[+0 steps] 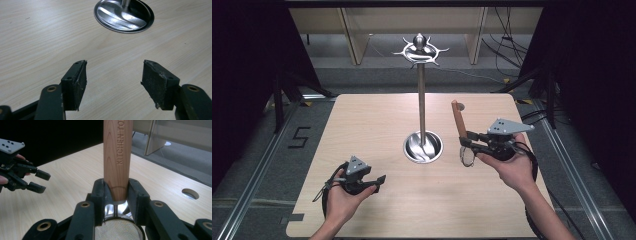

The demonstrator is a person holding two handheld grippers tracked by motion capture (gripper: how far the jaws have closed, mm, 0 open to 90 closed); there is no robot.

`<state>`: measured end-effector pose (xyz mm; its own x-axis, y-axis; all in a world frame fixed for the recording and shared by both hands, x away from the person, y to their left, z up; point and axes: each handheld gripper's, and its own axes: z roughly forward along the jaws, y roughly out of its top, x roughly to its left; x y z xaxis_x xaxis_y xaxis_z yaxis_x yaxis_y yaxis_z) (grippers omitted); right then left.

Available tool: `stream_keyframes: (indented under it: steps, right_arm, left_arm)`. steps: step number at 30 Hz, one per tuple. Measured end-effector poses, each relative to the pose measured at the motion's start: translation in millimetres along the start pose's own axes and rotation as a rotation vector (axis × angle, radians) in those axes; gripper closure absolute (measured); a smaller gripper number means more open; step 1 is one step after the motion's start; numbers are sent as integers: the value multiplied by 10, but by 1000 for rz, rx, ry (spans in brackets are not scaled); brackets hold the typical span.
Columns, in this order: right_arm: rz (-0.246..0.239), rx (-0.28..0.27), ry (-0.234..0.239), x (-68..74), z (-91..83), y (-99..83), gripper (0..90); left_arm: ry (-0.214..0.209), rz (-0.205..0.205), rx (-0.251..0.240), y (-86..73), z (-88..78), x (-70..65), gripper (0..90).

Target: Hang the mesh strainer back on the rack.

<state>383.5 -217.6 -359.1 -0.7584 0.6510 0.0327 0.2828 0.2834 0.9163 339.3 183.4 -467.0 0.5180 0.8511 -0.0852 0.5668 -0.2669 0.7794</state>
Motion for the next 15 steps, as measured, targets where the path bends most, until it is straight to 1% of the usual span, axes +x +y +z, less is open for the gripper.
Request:
stream_keyframes:
  steps: [1,2,3,4,5,6,7,8,10,11,12,13,14,15]
  right_arm:
    - [0,0,0,0,0,0,699]
    - [7,0,-8,13,-6,19,698]
    - [7,0,-8,13,-6,19,698]
    - [3,-1,2,12,-10,43,699]
    - [19,0,-16,25,-23,53,699]
    - [19,-19,-18,34,-13,60,699]
    - [19,-19,-18,34,-13,60,699]
    - [24,-11,-16,35,-19,84,698]
    - [14,-15,-16,25,-15,107,699]
    - [22,-28,-14,26,-5,116,698]
    - [13,-33,-27,22,-3,127,699]
    - [29,-15,-23,30,-15,144,699]
    - [17,-22,-28,27,-9,155,698]
    - [17,-22,-28,27,-9,155,698]
  left_arm:
    - [0,0,0,0,0,0,358]
    - [-8,40,39,3,-27,25,358]
    - [-8,40,39,3,-27,25,358]
    - [-2,34,38,-4,-34,21,358]
    - [-2,34,38,-4,-34,21,358]
    - [0,-11,2,-13,-11,-7,358]
    - [-4,-6,1,-16,-12,4,358]
    - [0,35,44,-15,-49,41,358]
    - [6,32,42,-18,-57,44,358]
    - [6,32,42,-18,-57,44,358]
    - [6,34,39,-16,-65,48,358]
    - [7,-8,6,-20,-45,20,358]
    - [8,-7,-4,-24,-41,19,358]
    - [8,-7,-4,-24,-41,19,358]
